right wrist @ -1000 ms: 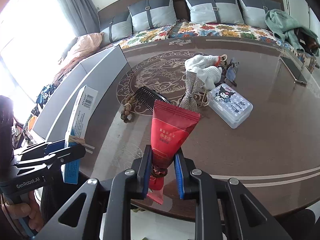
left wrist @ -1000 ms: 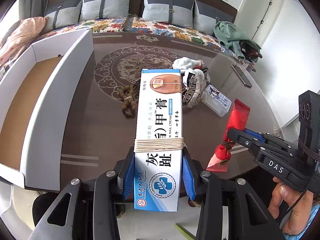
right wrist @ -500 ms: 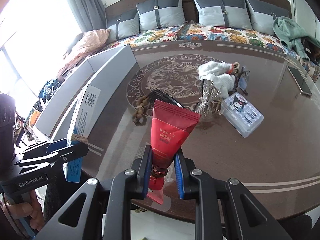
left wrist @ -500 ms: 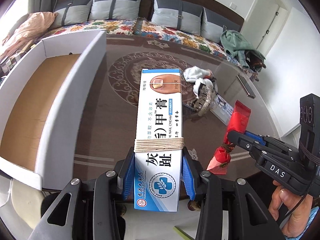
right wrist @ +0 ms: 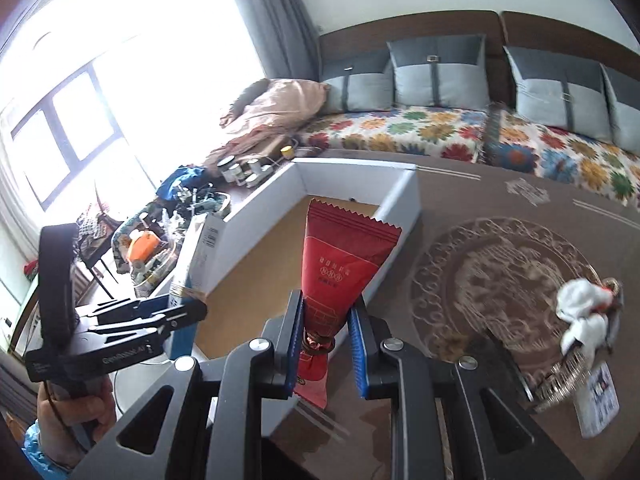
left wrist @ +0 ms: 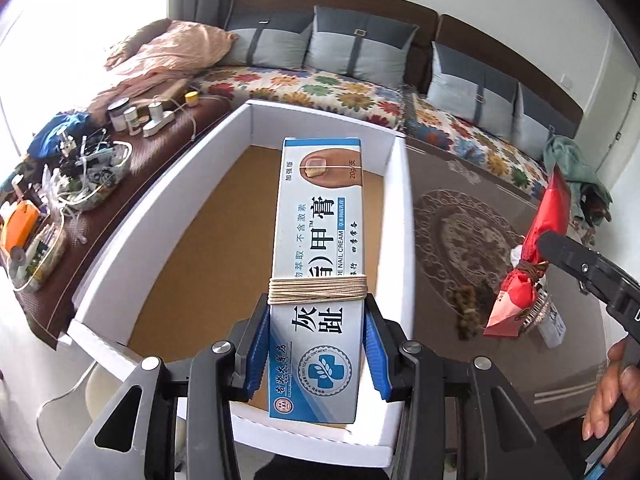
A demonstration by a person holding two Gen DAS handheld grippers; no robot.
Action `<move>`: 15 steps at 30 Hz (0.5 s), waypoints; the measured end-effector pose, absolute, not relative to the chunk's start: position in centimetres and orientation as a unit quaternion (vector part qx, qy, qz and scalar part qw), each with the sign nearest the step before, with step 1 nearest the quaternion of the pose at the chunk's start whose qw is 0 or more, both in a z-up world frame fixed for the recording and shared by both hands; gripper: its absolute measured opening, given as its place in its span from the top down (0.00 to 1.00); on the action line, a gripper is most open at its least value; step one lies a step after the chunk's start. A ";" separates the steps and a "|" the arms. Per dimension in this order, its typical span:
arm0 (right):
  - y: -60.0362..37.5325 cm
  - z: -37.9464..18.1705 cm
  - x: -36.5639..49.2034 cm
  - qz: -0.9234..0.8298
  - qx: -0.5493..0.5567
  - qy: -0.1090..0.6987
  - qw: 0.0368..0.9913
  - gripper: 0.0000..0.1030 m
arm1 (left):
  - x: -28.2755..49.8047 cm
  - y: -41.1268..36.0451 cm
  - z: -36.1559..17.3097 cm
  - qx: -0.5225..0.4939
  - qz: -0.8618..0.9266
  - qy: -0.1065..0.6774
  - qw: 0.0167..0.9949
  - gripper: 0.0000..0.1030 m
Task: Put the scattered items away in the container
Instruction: 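Carry the ointment box and red packet with both grippers over the white box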
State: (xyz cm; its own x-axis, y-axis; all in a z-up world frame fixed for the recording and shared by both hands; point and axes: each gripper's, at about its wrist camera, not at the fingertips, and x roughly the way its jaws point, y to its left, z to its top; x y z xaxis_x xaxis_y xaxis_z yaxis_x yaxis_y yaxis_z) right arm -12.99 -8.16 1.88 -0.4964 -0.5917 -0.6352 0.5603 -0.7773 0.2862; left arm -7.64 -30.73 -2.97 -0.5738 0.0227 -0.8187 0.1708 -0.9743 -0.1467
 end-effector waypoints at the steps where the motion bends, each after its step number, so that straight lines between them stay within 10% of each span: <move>1: -9.8 1.9 -13.4 -0.861 0.375 -0.016 0.343 0.79 | -8.0 -32.1 -3.0 0.461 -0.880 0.106 0.053 0.59; 15: -23.8 -8.1 -19.1 -0.791 0.476 0.060 0.381 0.77 | -11.8 -39.7 -8.6 0.511 -0.848 0.110 0.091 0.59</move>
State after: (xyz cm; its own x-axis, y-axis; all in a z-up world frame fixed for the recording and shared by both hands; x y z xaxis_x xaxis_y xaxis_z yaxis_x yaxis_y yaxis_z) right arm -19.07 -23.77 -8.13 -0.2578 -0.5454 -0.7976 0.6590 -0.7029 0.2676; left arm -11.78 -39.67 -8.60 -0.4608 -0.0412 -0.8866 0.2656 -0.9595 -0.0935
